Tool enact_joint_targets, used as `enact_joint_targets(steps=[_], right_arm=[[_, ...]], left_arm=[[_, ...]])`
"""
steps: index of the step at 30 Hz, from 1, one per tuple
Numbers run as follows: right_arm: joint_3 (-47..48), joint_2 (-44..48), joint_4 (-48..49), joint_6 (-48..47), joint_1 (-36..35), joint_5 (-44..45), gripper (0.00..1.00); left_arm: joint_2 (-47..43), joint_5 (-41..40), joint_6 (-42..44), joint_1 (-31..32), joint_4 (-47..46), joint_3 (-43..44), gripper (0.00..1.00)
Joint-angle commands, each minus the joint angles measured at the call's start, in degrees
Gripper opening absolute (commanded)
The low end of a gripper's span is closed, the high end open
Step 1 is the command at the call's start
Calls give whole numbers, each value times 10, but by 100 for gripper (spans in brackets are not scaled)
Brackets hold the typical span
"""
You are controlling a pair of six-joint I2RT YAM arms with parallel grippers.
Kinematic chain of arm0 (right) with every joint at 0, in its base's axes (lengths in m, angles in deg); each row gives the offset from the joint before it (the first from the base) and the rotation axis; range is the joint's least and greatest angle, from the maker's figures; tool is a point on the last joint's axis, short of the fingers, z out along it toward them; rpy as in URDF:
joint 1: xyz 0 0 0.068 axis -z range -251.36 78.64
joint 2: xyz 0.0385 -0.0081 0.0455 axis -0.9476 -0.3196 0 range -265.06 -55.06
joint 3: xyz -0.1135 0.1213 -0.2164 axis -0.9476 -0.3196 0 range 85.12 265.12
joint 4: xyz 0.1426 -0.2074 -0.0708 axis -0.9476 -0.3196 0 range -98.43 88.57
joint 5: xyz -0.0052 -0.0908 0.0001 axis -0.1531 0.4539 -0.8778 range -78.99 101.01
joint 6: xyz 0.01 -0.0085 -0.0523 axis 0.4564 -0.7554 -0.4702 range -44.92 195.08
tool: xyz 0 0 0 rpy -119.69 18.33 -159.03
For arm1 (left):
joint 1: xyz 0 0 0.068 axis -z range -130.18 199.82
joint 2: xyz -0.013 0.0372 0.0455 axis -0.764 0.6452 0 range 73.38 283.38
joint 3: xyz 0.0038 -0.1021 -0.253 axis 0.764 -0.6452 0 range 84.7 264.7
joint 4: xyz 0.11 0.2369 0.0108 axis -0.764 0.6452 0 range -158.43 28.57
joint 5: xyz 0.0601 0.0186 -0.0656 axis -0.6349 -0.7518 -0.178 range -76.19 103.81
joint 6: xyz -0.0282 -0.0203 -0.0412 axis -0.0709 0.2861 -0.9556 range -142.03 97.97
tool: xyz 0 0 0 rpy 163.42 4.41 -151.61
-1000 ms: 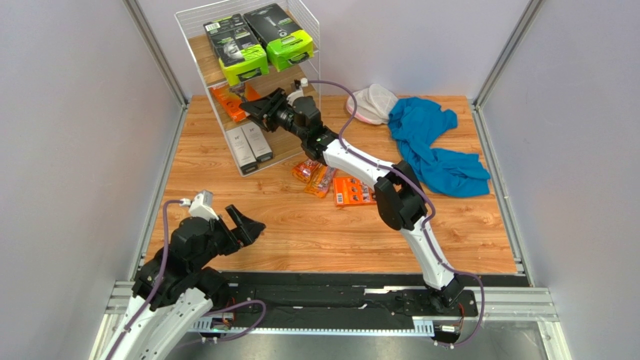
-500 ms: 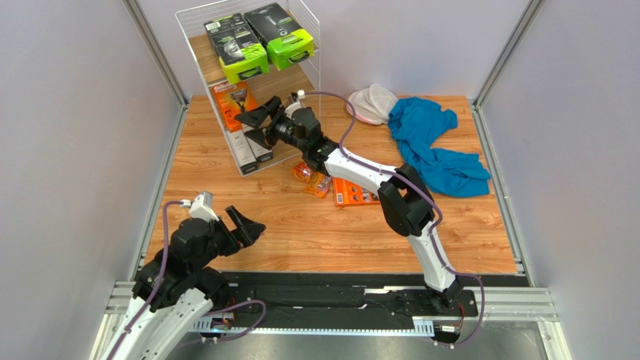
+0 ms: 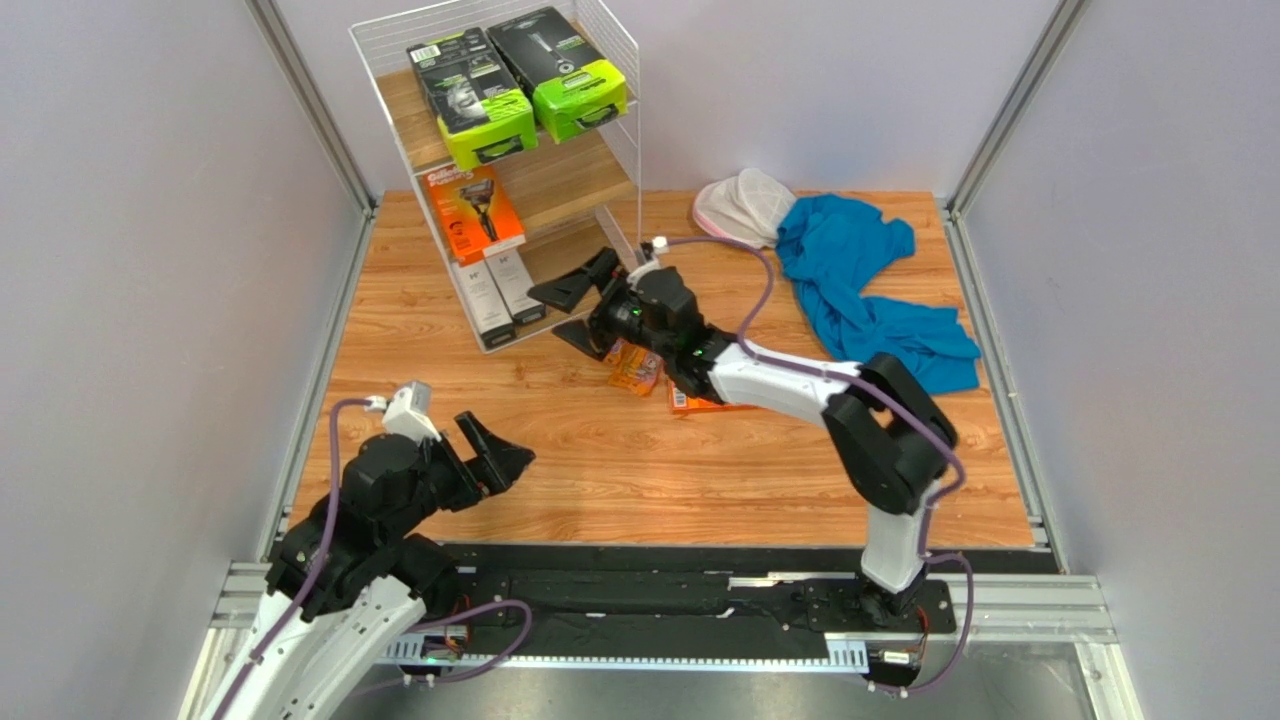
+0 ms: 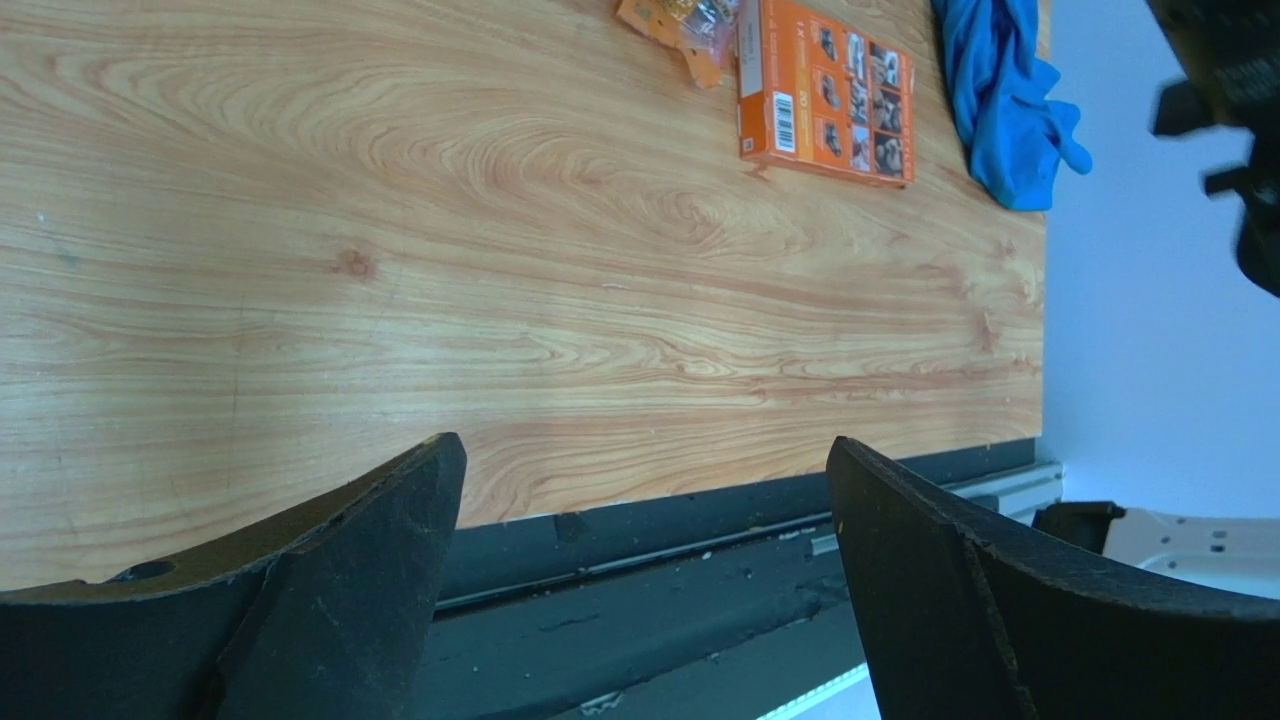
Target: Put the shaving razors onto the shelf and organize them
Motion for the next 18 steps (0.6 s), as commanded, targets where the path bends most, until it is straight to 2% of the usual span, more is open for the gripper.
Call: enact_joint_targets(steps=[1, 5, 8, 12, 17, 18], right_arm=[[-129, 132, 42, -25, 7, 53, 100], [-249, 233, 23, -36, 21, 84, 100], [-325, 302, -2, -31, 41, 95, 100], [-384, 391, -59, -36, 82, 95, 100], [-431, 458, -145, -42, 147, 95, 100], [-440, 476, -150, -41, 157, 95, 100]], left_arm=[[32, 10, 39, 0, -37, 10, 99], [85, 52, 66, 0, -89, 13, 99], [154, 103, 68, 0, -162, 17, 98], [274, 140, 89, 1, -238, 57, 97], [374, 144, 124, 19, -297, 119, 96], [416, 153, 129, 21, -325, 140, 96]])
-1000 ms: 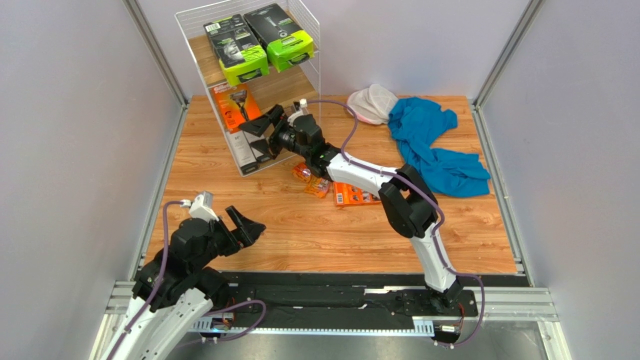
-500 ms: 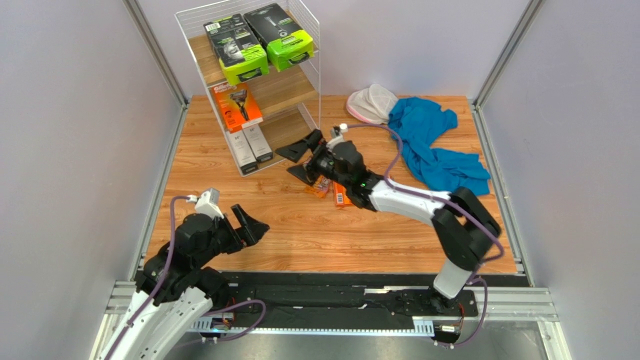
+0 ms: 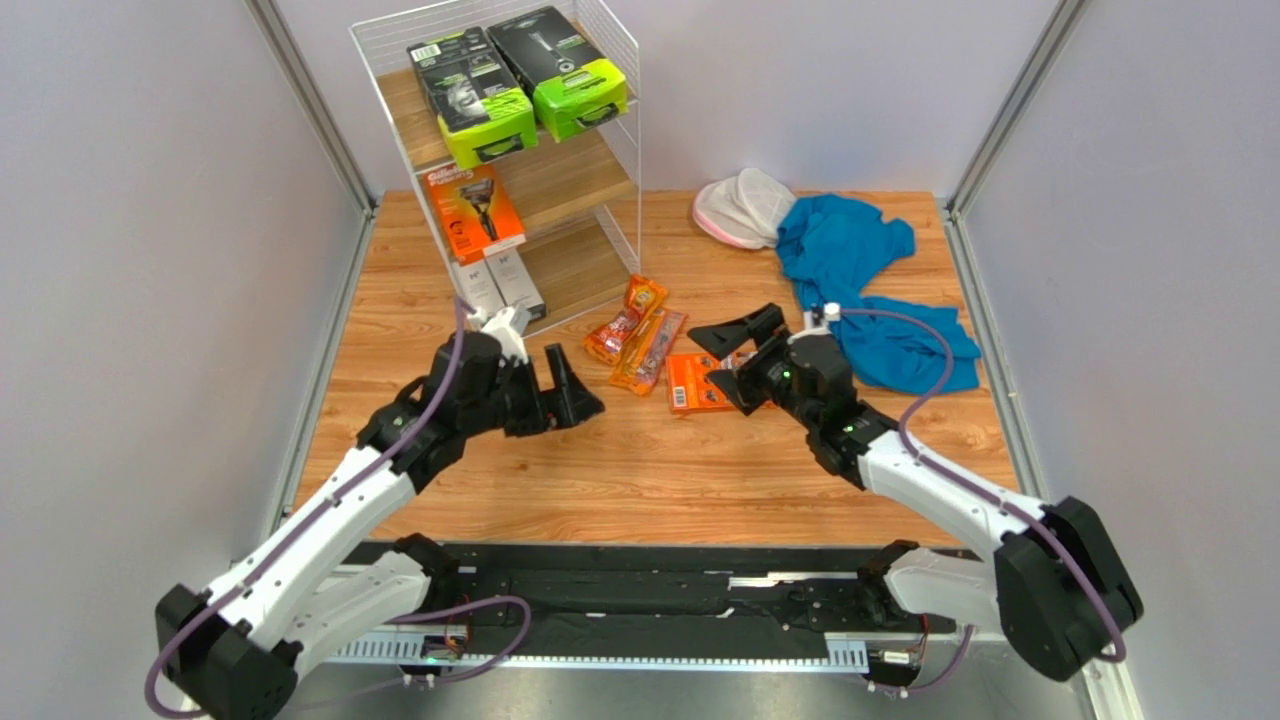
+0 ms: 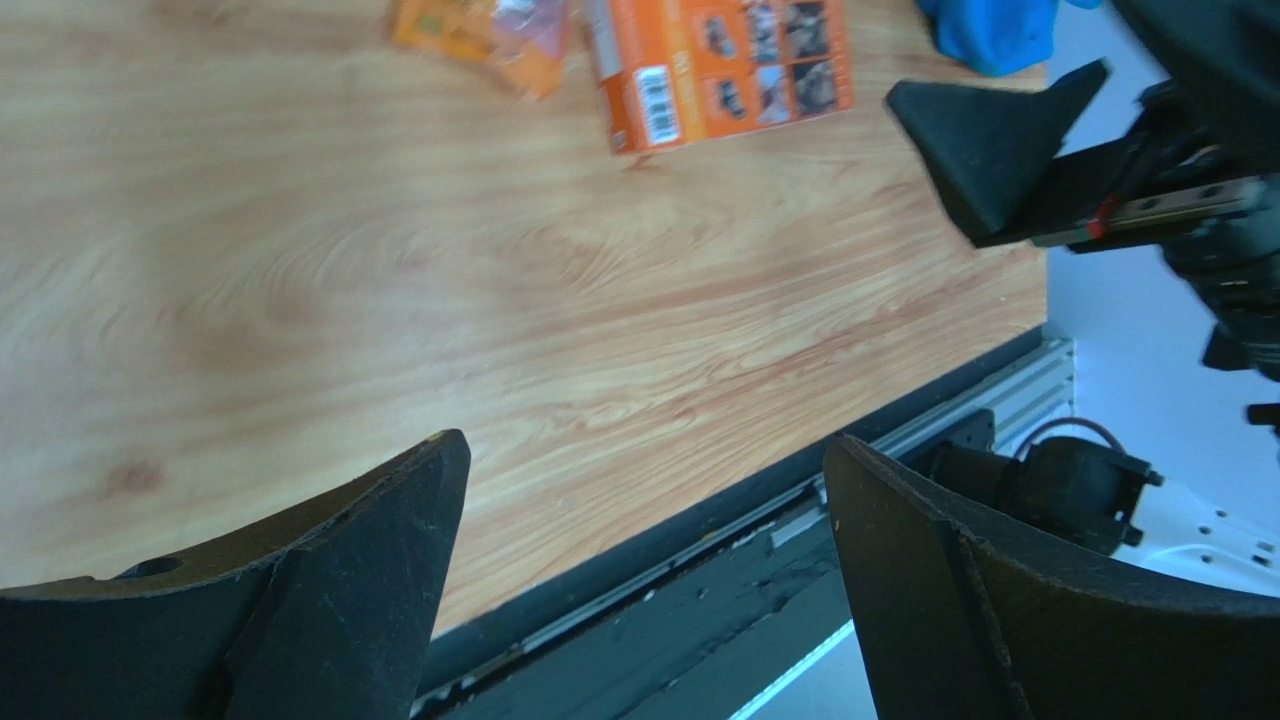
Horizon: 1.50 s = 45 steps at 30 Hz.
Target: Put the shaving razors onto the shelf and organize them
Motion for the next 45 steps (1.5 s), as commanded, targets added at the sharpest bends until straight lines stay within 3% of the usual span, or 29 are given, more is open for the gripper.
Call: enact_joint_targets(steps=[1, 5, 9, 14, 21, 26, 37, 40, 45], right_arm=[[-45, 60, -64, -11, 48, 16, 100], [-100, 103, -77, 1, 83, 7, 100], [-154, 142, -74, 16, 113, -3, 100], [-202, 159, -71, 36, 131, -11, 100], [-214, 101, -7, 49, 136, -17, 100], [-206, 36, 36, 54, 138, -25, 100], [-206, -12, 86, 48, 167, -43, 100], [-206, -21, 97, 46, 175, -51, 100], [-193, -34, 109, 31, 177, -71, 100]], left_arm=[[92, 41, 54, 29, -128, 82, 96], [221, 49, 120, 76, -138, 179, 96], [357, 49, 138, 104, -139, 275, 96], [465, 21, 143, 123, -137, 357, 95], [634, -49, 168, 124, -108, 515, 93], [748, -36, 188, 122, -35, 649, 93], [843, 41, 171, 92, 18, 720, 93], [839, 63, 177, 91, 32, 704, 93], [793, 114, 163, 93, 20, 597, 92]])
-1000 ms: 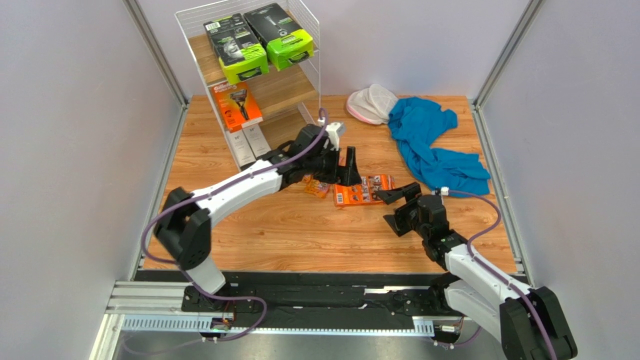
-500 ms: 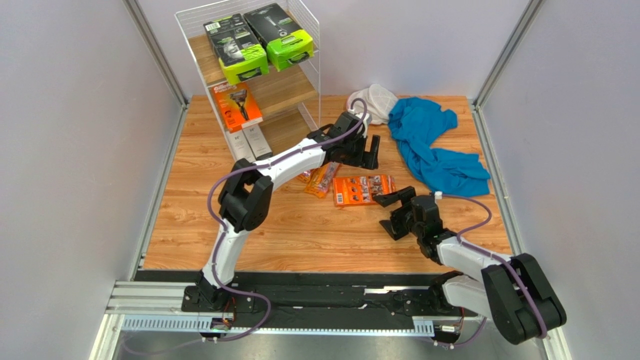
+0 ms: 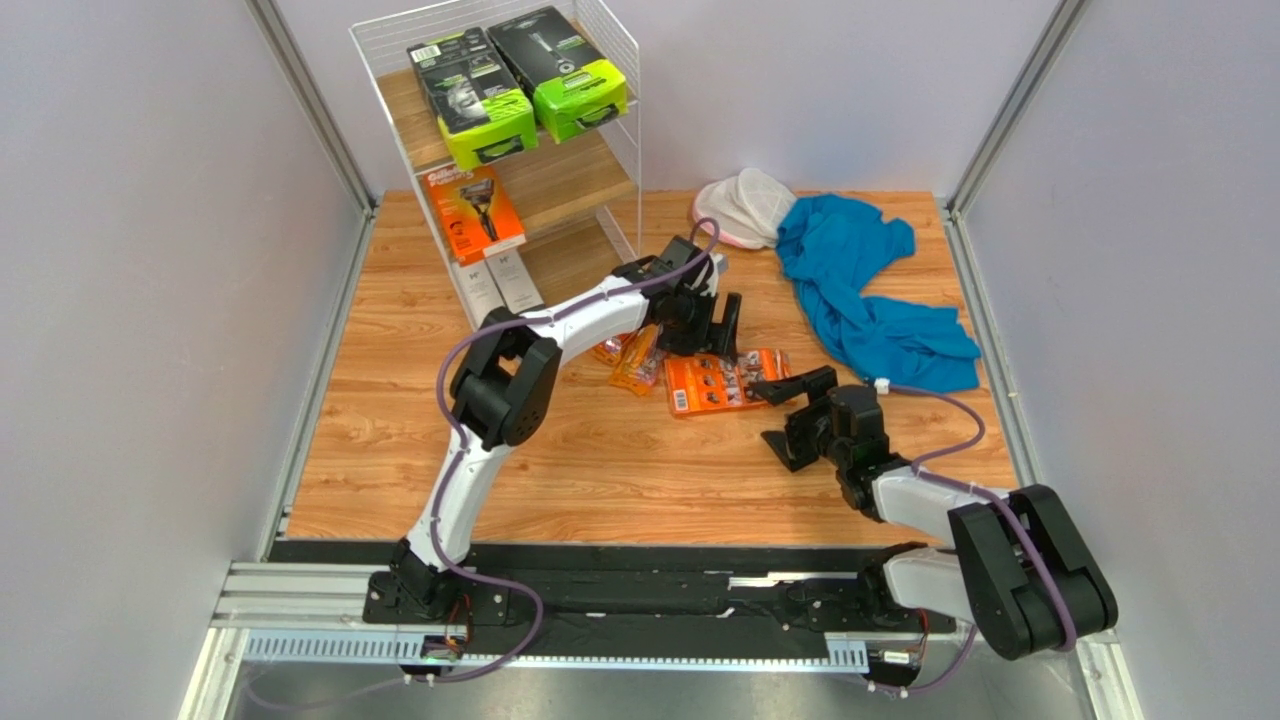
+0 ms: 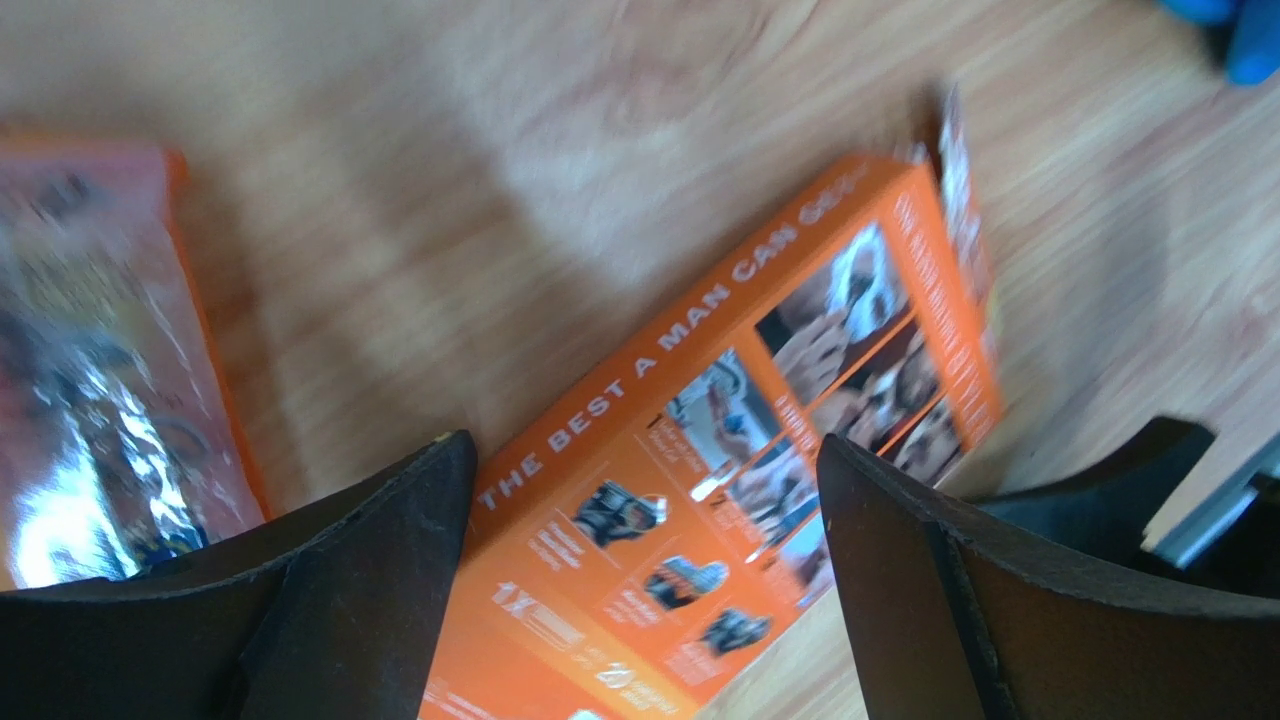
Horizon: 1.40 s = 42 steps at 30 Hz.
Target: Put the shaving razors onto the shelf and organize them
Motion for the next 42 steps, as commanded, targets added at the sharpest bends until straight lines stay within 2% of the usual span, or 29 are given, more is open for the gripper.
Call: enact_joint_targets(steps=[1, 5, 11, 18, 22, 26, 33, 37, 38, 42], right_arm=[[21, -14, 30, -20, 3, -20, 100], [41, -21, 13, -45, 1, -51, 99], [54, -21, -6, -73, -7, -82, 98], [50, 14, -84, -105, -24, -81, 96], [57, 58, -140, -129, -24, -47, 96], [88, 41, -167, -156, -24, -26, 96], [119, -88, -86, -162, -23, -47, 94], [111, -154, 0, -157, -21, -84, 93], [101, -165, 60, -154, -19, -101, 93], [79, -218, 193, -134, -19, -166, 85]], left_arm=[[-71, 68, -11, 6, -10, -90, 92], [-133, 92, -42, 17, -70, -228, 91], [-217, 106, -92, 35, -136, -349, 91], [-259, 36, -130, 35, -140, -381, 91], [-254, -8, -152, 23, -137, -366, 92], [-227, -20, -156, 6, -138, -330, 92], [-137, 31, -156, -9, -133, -234, 91], [-124, 54, -188, -13, -167, -251, 91], [-124, 65, -195, -16, -178, -258, 91], [-123, 99, -225, -16, -215, -292, 90]])
